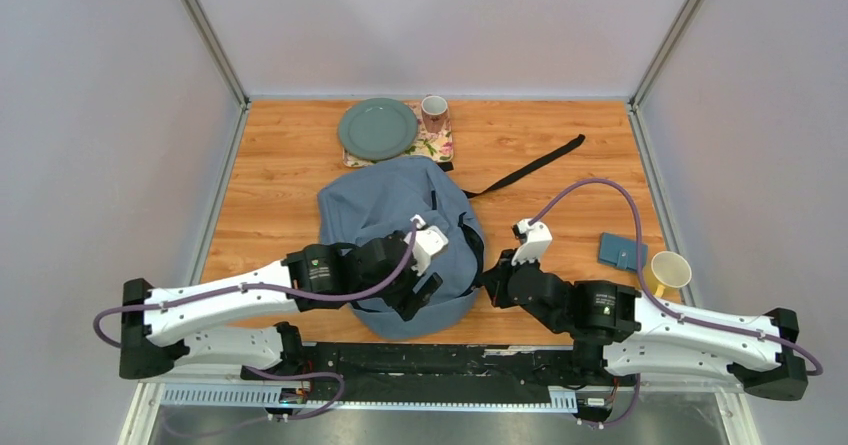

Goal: Pack the student bag
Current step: Zip the student bag at the center of the board.

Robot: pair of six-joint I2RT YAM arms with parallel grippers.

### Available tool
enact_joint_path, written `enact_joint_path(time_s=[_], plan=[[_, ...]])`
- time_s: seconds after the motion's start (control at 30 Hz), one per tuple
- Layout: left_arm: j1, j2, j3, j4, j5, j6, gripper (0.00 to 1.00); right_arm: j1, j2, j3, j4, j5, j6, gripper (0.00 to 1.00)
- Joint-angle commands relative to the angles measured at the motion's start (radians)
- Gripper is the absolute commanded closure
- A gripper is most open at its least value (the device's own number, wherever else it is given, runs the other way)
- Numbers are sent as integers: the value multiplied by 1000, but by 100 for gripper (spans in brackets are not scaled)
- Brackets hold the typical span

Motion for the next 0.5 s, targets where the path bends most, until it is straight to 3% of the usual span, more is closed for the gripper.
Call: enact_joint_path(time_s=[0.0, 0.23, 0.47], plan=[[-38, 31, -18, 201, 3, 113, 18, 0, -40, -1, 14, 39, 14, 100], [-55, 74, -110, 418, 143, 127, 17, -2, -64, -11, 17, 32, 31, 100], [-74, 155, -150, 493, 218, 110, 18, -2, -71, -14, 22, 24, 31, 100]])
